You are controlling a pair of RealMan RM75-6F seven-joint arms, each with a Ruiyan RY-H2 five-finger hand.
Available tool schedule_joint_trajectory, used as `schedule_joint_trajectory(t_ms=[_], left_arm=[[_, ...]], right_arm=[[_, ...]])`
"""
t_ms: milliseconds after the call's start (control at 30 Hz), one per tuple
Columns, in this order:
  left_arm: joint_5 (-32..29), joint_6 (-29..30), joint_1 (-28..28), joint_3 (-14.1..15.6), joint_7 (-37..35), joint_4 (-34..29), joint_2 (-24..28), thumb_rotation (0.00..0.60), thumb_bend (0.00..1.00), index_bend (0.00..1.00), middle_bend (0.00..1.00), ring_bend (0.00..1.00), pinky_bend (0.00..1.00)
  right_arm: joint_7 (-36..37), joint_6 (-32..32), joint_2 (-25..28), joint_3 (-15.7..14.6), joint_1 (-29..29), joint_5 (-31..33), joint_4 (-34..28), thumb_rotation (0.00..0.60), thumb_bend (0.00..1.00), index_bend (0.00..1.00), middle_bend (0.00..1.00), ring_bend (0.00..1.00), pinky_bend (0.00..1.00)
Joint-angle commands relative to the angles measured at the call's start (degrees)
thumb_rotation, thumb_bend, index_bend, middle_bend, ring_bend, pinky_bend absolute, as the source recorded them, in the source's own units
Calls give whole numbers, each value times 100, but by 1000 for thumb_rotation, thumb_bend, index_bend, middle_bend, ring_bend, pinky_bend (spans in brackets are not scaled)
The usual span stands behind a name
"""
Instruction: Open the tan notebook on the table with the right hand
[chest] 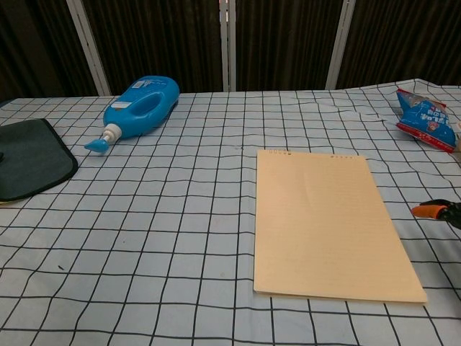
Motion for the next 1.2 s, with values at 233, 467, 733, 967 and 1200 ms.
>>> schedule_joint_trajectory(t_ms=[233, 467, 733, 967, 1200], left_arm=[[15, 20, 3, -4, -13, -8, 2, 600, 134, 0, 0, 0, 0], [21, 42, 11, -11, -61, -6, 14, 600, 134, 0, 0, 0, 0], [42, 45, 10, -2, -48, 7, -1, 600, 135, 0, 0, 0, 0], [47, 46, 12, 1, -73, 5, 3, 600, 134, 0, 0, 0, 0], [49, 83, 21, -16, -104, 20, 2, 600, 134, 0, 0, 0, 0]], right_arm=[[-32, -62, -292, 34, 106, 55, 49, 600, 155, 0, 0, 0, 0], [-112, -142, -445, 50, 153, 219, 134, 600, 155, 0, 0, 0, 0], [-90, -186, -563, 61, 222, 268, 222, 600, 172, 0, 0, 0, 0], [-60, -176, -660, 97, 273, 295, 328, 600, 321, 0, 0, 0, 0], [-28, -219, -728, 142, 322, 399, 414, 600, 342, 0, 0, 0, 0]])
